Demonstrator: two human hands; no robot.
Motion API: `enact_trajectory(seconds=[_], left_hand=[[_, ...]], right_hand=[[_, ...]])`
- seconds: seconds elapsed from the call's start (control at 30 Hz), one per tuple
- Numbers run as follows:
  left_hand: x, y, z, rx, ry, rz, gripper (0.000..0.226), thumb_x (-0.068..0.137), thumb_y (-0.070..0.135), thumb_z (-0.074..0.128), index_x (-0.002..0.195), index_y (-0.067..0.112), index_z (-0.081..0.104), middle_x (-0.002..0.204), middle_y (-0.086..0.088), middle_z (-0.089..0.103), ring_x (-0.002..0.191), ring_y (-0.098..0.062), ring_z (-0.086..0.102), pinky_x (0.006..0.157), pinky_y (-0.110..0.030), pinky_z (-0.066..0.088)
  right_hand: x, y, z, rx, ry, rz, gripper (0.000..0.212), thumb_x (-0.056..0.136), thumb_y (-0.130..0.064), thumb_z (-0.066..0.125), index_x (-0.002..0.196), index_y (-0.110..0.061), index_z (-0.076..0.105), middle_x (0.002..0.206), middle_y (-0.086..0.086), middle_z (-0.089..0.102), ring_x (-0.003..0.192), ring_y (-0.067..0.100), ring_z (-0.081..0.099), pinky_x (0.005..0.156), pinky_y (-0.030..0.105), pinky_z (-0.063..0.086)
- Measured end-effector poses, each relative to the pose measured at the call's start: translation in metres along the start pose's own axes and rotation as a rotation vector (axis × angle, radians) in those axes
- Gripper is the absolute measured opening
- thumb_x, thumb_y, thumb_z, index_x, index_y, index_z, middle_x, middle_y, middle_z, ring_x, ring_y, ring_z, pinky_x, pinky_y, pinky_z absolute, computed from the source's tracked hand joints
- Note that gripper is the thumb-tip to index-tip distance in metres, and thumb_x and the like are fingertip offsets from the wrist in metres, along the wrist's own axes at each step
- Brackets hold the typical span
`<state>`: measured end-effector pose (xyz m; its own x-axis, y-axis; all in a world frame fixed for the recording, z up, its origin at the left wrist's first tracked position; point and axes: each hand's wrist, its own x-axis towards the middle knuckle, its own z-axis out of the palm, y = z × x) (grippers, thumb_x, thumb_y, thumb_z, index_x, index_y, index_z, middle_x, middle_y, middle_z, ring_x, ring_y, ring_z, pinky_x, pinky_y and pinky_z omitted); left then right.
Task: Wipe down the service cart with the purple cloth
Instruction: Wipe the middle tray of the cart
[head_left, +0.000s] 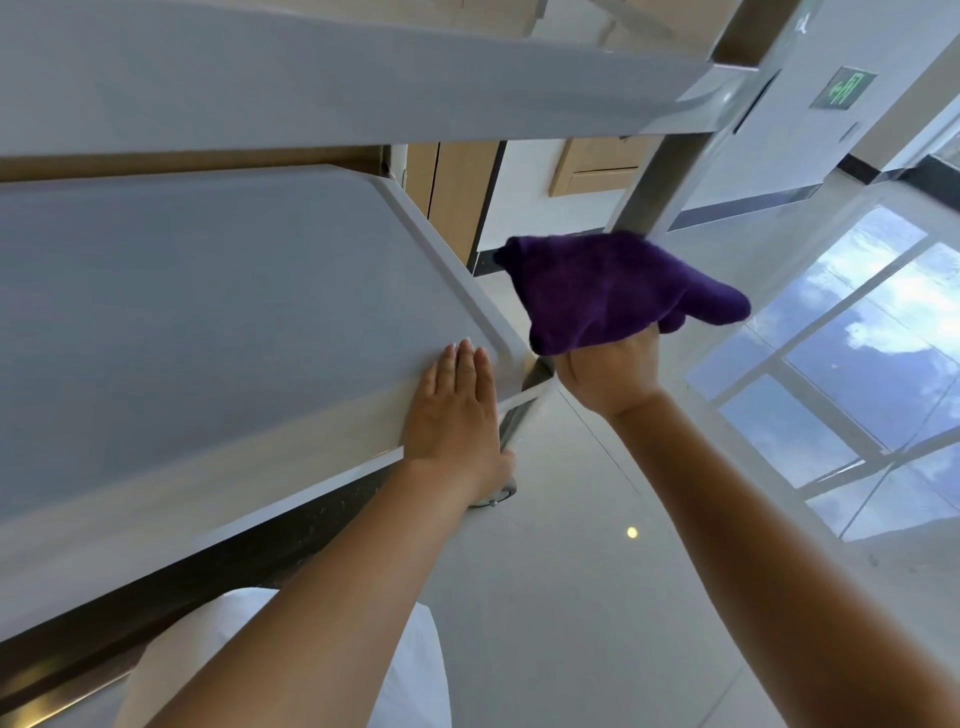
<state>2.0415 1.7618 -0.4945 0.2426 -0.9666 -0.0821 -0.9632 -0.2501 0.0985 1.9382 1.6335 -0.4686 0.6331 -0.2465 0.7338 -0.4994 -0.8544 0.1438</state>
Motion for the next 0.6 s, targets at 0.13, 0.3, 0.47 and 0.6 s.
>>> enact_trajectory(seconds=[0.13, 0.3, 0.47, 0.6], left_hand=[[-0.002, 0.003, -0.001, 0.022, 0.019, -0.065, 0.094, 0.091, 0.049, 0.041, 0.143, -0.004, -0.017, 0.154, -0.021, -0.013, 0.142, -0.036, -0.012, 0.115, -0.042, -0.005], [-0.004, 0.001, -0.001, 0.031, 0.036, -0.084, 0.094, 0.091, 0.048, 0.041, 0.142, -0.001, -0.019, 0.153, -0.023, -0.015, 0.141, -0.037, -0.015, 0.114, -0.044, -0.006], [-0.049, -0.035, 0.005, 0.021, 0.1, -0.205, 0.093, 0.09, 0.052, 0.037, 0.143, 0.003, -0.021, 0.153, -0.021, -0.015, 0.142, -0.035, -0.015, 0.113, -0.048, -0.006], [-0.093, -0.08, 0.008, -0.046, 0.155, -0.388, 0.101, 0.083, 0.066, 0.04, 0.147, 0.005, -0.009, 0.155, -0.02, -0.002, 0.144, -0.034, -0.002, 0.112, -0.056, 0.005]], right_hand=[[-0.022, -0.007, 0.006, -0.039, -0.171, -0.024, 0.024, 0.078, -0.006, 0.045, 0.059, -0.008, 0.061, 0.05, 0.002, 0.053, 0.045, 0.02, 0.052, 0.047, 0.025, 0.045], [-0.038, -0.03, 0.011, 0.1, -0.223, 0.173, 0.028, 0.078, -0.006, 0.038, 0.06, -0.003, 0.059, 0.052, 0.007, 0.055, 0.047, 0.025, 0.054, 0.052, 0.024, 0.044], [-0.037, -0.06, 0.01, 0.302, -0.208, 0.517, 0.022, 0.083, -0.004, 0.037, 0.079, 0.005, 0.057, 0.072, 0.01, 0.051, 0.073, 0.037, 0.056, 0.07, 0.041, 0.046], [-0.032, -0.086, 0.016, 0.324, -0.246, 0.749, 0.042, 0.084, -0.014, 0.036, 0.107, 0.011, 0.061, 0.107, 0.031, 0.059, 0.106, 0.049, 0.052, 0.093, 0.054, 0.038]])
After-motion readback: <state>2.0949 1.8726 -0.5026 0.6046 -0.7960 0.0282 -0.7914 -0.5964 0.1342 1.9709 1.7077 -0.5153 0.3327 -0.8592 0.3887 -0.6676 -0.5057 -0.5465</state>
